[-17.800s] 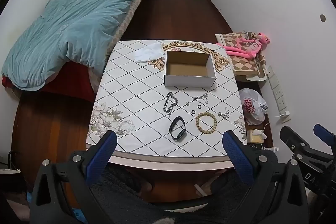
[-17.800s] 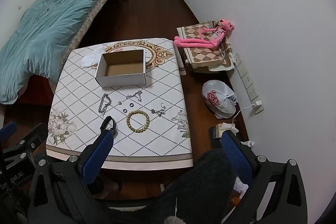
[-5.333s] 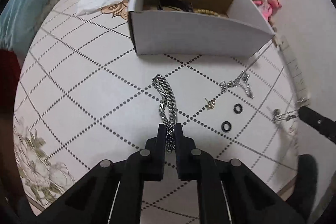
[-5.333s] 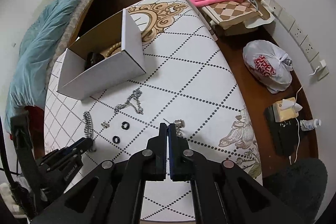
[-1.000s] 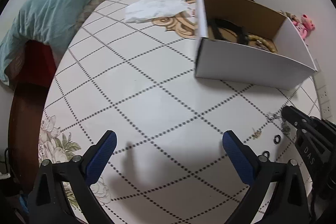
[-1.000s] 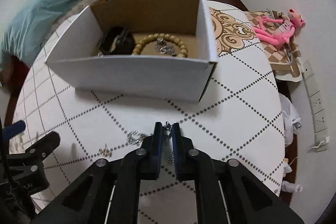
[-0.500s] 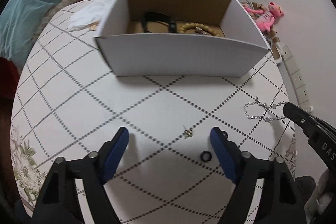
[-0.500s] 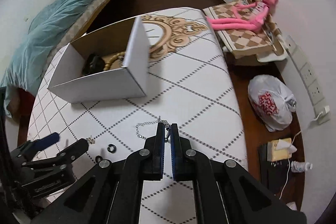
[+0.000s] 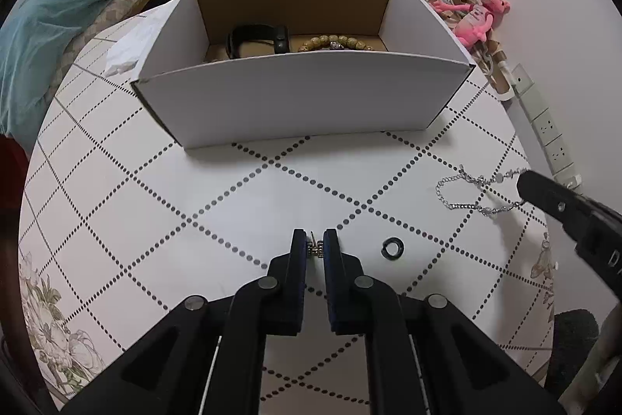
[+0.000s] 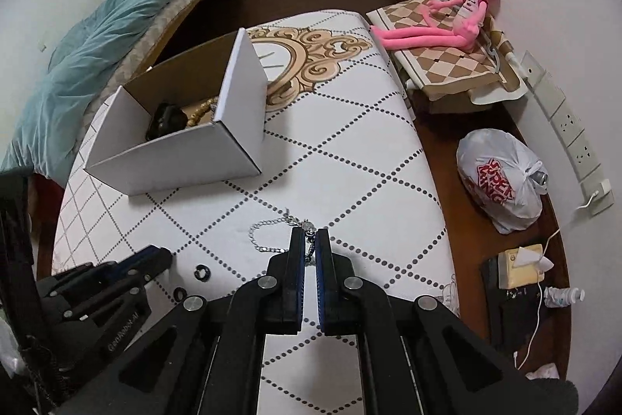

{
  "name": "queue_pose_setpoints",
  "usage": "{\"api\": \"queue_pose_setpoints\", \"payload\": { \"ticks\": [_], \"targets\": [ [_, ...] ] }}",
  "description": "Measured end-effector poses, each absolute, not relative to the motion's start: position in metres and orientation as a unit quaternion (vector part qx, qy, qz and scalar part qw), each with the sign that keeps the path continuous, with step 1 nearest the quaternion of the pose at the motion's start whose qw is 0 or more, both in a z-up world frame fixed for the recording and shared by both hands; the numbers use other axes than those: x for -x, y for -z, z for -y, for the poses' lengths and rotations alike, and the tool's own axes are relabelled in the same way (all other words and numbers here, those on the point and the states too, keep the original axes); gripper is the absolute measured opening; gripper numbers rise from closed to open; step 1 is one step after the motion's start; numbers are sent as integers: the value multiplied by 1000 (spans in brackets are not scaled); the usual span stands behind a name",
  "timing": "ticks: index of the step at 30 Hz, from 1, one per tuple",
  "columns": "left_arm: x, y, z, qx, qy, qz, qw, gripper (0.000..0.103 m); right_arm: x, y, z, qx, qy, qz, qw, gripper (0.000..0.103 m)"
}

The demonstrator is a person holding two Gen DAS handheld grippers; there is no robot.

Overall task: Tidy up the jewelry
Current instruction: 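Close the left gripper on the small gold earring, then carry the thin chain and earring into the white box and open both grippers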

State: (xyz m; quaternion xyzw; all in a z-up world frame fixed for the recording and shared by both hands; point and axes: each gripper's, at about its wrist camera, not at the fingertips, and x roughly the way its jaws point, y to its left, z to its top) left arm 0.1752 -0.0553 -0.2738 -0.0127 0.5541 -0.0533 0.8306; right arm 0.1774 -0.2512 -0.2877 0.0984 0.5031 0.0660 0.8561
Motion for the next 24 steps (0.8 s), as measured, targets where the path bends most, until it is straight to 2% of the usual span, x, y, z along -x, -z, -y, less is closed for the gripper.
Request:
{"api": "queue_pose_setpoints", "payload": {
  "ticks": [5, 12, 20, 24],
  "targets": [
    [-169, 254, 42, 33, 58, -539, 839, 6, -176, 270, 248, -108, -78, -490, 862, 5],
    [-172, 194, 4, 80, 73, -508, 854, 6, -181, 213, 242, -127, -121, -455, 873, 5],
    [-220, 142, -16, 85, 94, -491, 862, 6, -216, 155, 223, -129, -177, -431, 875, 5],
    [-253, 146, -19, 85, 99, -508, 852, 6, -252, 157, 202, -106, -193, -453, 864, 5]
  ]
}}
